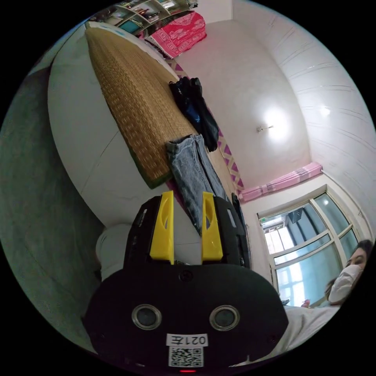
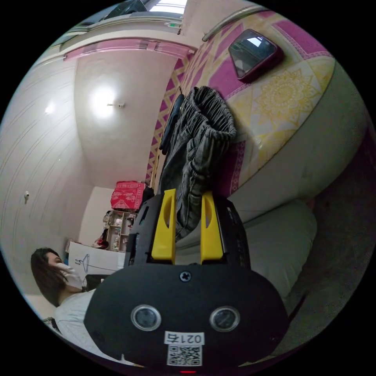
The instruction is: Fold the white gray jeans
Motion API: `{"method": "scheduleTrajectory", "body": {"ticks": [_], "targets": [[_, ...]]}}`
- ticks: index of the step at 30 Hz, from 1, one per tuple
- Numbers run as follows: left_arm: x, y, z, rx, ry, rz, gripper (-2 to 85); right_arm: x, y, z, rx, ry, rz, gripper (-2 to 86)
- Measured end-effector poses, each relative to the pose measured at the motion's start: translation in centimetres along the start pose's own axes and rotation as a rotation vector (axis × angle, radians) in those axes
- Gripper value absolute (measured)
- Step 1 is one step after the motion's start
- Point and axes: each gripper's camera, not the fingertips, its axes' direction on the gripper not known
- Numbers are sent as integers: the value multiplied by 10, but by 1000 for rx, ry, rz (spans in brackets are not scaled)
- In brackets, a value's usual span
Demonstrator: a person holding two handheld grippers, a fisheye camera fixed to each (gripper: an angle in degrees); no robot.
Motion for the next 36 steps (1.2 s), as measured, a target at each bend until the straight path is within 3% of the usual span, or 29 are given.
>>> {"method": "scheduleTrajectory", "body": {"ticks": [15, 22, 29, 33, 36], "targets": [[6, -45, 34, -65, 70, -24, 11, 2, -2, 12, -33, -4, 24, 64], [91, -98, 49, -154, 39, 252, -9, -76, -52, 14, -89, -100, -154, 19], [206, -201, 156, -278, -96, 397, -6, -158, -170, 91, -109, -15, -238, 26], [201, -245, 264, -384, -217, 309, 24, -148, -238, 171, -136, 137, -182, 62], [183, -253, 291, -330, -264, 278, 36, -139, -247, 199, -122, 283, -179, 81]]}}
